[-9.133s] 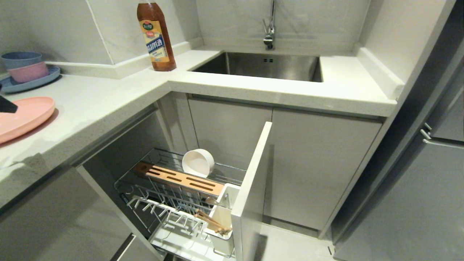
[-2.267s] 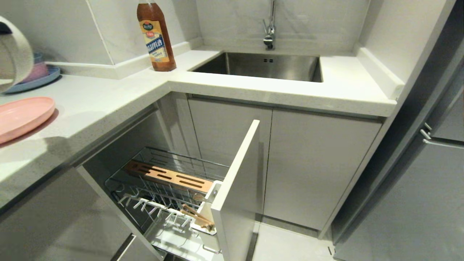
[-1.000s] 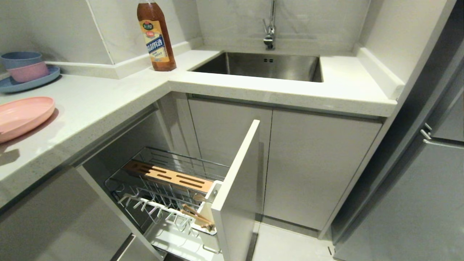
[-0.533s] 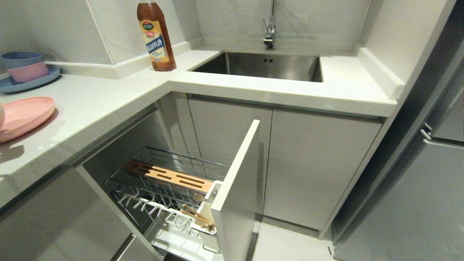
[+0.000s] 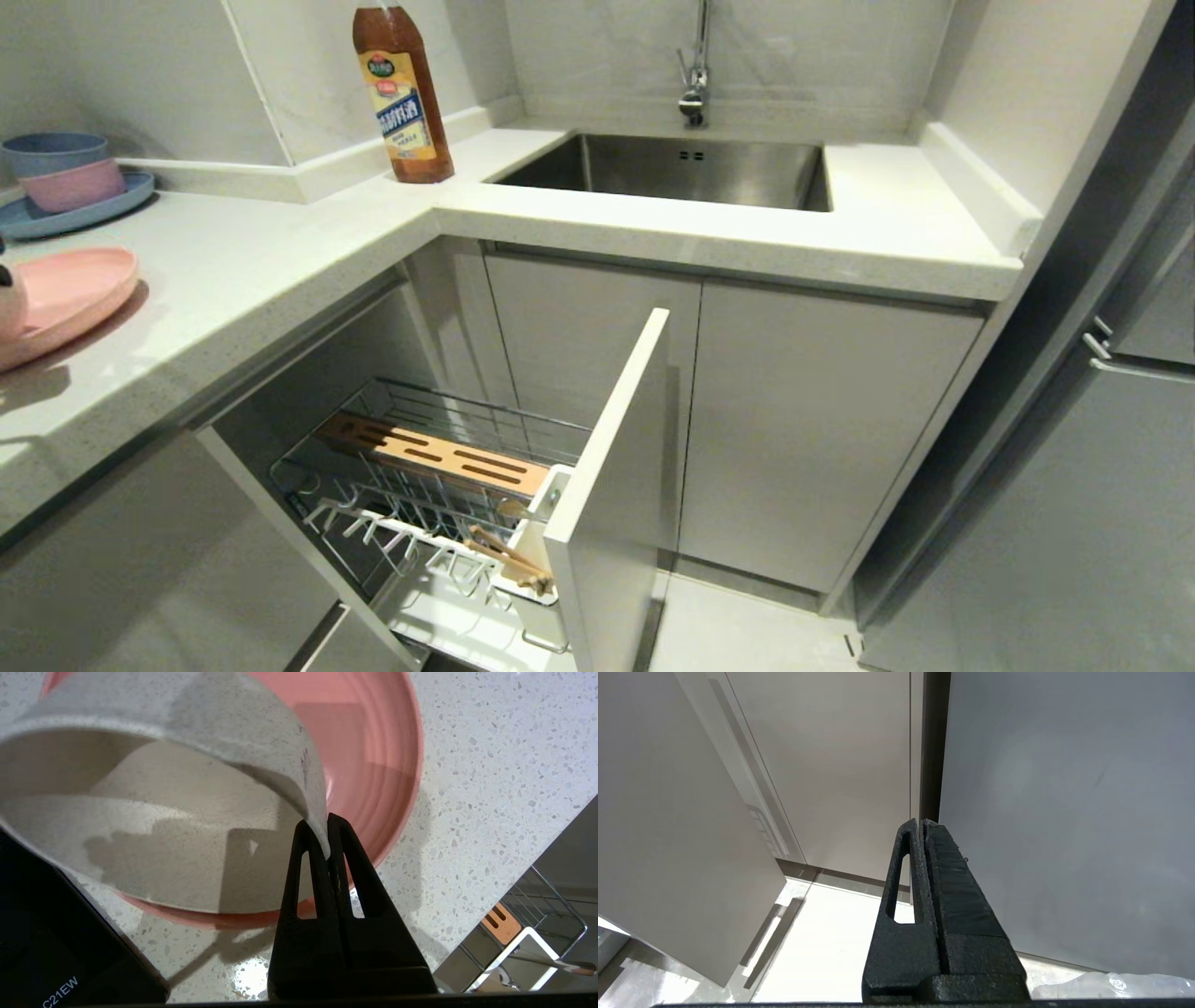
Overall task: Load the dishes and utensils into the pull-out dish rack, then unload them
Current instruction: Take the bowl out of the cupboard, then take the chopsticks out of the cupboard
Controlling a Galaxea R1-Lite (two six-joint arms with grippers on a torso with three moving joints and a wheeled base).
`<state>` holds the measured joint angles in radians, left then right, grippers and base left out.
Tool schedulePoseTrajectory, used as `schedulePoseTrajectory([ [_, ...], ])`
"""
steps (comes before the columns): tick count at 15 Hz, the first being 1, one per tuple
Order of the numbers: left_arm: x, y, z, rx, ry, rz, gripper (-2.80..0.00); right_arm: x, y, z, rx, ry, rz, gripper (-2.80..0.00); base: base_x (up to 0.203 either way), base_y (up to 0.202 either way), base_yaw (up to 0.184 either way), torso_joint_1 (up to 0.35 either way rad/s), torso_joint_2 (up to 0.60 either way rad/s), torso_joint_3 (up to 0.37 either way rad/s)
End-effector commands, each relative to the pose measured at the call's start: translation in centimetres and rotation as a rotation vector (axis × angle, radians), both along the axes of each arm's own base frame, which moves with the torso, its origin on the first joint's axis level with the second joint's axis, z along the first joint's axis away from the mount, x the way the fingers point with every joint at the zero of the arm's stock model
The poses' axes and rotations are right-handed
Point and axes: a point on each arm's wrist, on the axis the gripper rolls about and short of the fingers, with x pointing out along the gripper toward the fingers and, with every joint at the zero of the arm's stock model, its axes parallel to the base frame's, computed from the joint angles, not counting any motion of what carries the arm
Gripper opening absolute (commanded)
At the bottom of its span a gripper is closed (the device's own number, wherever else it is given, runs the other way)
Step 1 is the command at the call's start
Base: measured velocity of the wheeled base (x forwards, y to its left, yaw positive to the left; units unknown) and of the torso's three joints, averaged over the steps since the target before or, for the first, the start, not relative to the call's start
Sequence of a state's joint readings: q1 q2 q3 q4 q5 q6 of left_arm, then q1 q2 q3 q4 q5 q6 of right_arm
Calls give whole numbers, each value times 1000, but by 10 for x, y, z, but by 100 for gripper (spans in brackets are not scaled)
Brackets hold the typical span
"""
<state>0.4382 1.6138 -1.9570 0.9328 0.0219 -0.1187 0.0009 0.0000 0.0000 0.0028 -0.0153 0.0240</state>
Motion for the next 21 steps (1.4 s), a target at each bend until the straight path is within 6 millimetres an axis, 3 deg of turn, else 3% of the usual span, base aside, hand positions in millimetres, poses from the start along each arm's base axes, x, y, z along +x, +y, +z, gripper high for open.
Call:
schedulePoseTrajectory([
  [1, 1, 1, -1, -4, 8, 2, -280, 0, 0, -1, 0, 3, 1, -280, 0, 0, 0, 0, 0, 0],
  [6, 1, 1, -1, 0, 6, 4, -280, 0, 0, 0, 0, 2, -1, -280, 0, 0, 0, 0, 0, 0],
  [7, 0, 0, -1, 1, 5, 4, -36, 0, 0, -1, 0, 3, 0, -280, 0, 0, 0, 0, 0, 0],
  [8, 0, 0, -1, 0, 4, 4, 0, 0, 0, -1, 0, 3, 0, -280, 0, 0, 0, 0, 0, 0],
  [14, -3, -1, 2, 10, -3, 16, 0, 0, 0, 0, 0, 2, 1, -280, 0, 0, 0, 0, 0, 0],
  [17, -13, -5, 13, 42, -66, 29, 0, 0, 0, 0, 0, 2, 0, -280, 0, 0, 0, 0, 0, 0],
  [21, -53, -24, 38, 87, -200, 36, 0, 0, 0, -1, 0, 3, 0, -280, 0, 0, 0, 0, 0, 0],
])
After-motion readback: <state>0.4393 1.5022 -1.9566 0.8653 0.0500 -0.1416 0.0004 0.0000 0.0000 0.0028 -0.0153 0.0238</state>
